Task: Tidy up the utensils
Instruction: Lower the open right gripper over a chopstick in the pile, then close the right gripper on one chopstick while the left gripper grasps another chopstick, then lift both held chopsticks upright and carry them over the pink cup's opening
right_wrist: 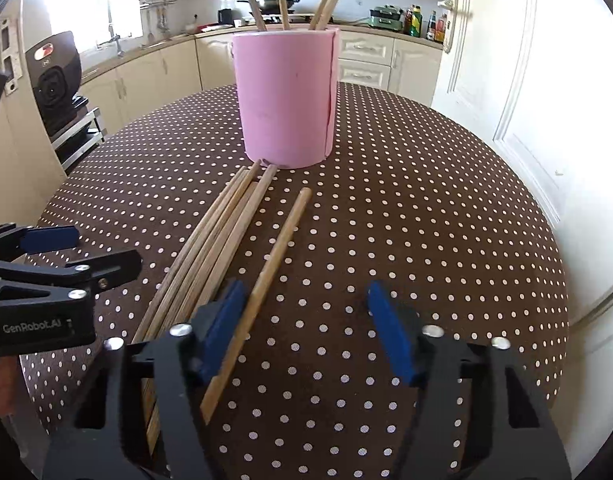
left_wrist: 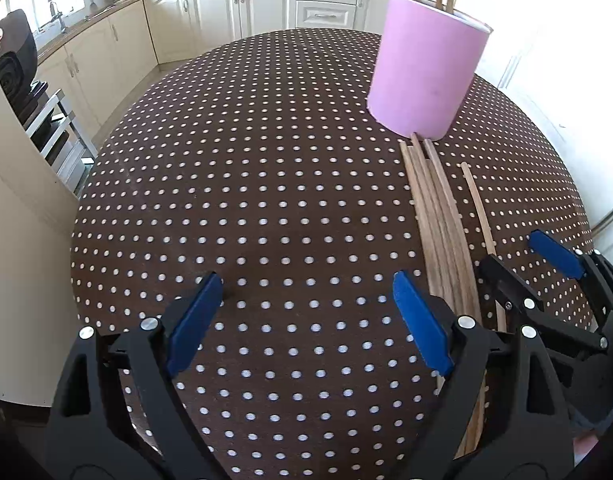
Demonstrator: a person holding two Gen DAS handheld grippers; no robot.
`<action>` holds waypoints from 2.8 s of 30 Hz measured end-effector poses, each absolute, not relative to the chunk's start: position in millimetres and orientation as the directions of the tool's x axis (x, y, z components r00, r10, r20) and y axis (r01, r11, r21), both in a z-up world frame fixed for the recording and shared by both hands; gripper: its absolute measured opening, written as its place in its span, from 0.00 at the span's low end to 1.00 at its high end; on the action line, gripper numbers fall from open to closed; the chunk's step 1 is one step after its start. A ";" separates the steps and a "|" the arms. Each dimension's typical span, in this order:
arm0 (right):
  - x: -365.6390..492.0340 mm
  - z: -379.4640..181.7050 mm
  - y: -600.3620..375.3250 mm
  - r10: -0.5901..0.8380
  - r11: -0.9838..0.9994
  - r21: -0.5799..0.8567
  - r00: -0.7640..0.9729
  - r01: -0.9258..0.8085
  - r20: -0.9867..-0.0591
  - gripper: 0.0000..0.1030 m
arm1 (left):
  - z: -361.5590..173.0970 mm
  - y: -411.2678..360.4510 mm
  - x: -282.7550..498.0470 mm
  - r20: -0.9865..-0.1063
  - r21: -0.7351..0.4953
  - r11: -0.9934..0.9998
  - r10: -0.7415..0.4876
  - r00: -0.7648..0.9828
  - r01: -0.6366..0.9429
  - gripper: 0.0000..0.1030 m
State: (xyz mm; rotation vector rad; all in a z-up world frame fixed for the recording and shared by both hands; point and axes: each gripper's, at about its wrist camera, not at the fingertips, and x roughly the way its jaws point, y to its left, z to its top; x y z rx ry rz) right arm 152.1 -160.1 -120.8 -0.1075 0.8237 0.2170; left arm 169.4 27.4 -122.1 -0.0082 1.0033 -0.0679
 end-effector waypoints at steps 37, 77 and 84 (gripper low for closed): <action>157.5 -116.9 -188.5 0.291 0.952 0.148 0.646 -0.267 -0.706 0.20 | -120.0 -10.3 200.8 -0.892 -0.022 0.987 -0.090 0.444 0.156 0.72; 168.1 -109.0 -173.8 0.244 0.898 -0.016 0.528 -0.440 -0.813 0.19 | -123.8 2.4 197.0 -0.882 0.057 0.990 -0.012 0.472 0.131 0.15; 173.6 -111.6 -157.7 0.216 0.908 -0.034 0.535 -0.418 -0.817 0.11 | -123.3 11.6 212.1 -0.888 0.036 0.992 -0.022 0.459 0.118 0.28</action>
